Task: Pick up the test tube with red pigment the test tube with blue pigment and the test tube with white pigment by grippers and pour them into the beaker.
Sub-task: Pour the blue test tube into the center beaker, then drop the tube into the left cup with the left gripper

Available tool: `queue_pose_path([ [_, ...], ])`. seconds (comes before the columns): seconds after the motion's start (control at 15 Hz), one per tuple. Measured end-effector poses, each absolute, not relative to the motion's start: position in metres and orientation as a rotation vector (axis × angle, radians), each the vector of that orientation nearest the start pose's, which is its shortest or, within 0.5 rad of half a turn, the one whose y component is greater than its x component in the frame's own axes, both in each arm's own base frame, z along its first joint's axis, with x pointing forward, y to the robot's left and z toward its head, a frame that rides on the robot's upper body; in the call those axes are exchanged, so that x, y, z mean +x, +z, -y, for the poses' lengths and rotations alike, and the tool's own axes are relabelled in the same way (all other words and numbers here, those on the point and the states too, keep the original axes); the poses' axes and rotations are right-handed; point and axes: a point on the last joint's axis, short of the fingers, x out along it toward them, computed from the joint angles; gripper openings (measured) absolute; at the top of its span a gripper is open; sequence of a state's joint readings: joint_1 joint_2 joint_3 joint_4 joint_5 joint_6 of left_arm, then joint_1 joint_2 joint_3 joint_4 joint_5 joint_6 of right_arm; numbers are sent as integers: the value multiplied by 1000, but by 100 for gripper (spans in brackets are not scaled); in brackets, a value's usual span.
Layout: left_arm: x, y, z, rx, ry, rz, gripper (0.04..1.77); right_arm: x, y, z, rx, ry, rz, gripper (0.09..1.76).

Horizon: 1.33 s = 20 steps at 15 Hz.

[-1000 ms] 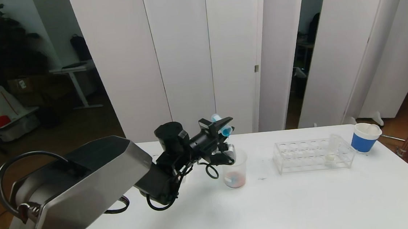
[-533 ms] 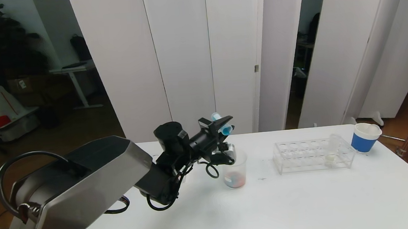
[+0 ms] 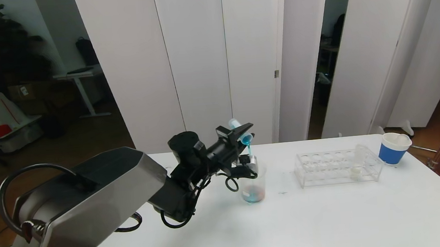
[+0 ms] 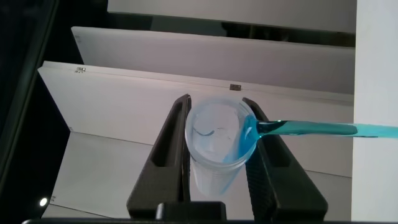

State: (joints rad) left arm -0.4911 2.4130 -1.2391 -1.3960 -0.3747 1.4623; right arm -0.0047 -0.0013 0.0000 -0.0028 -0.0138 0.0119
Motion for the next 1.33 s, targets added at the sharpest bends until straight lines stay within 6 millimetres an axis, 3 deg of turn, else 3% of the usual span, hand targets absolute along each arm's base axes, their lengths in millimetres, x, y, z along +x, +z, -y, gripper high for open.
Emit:
queue_pose_path([
  [1.33,409,86,228,1362,-456,862,58,-23,76,0,12,-18,4,175],
])
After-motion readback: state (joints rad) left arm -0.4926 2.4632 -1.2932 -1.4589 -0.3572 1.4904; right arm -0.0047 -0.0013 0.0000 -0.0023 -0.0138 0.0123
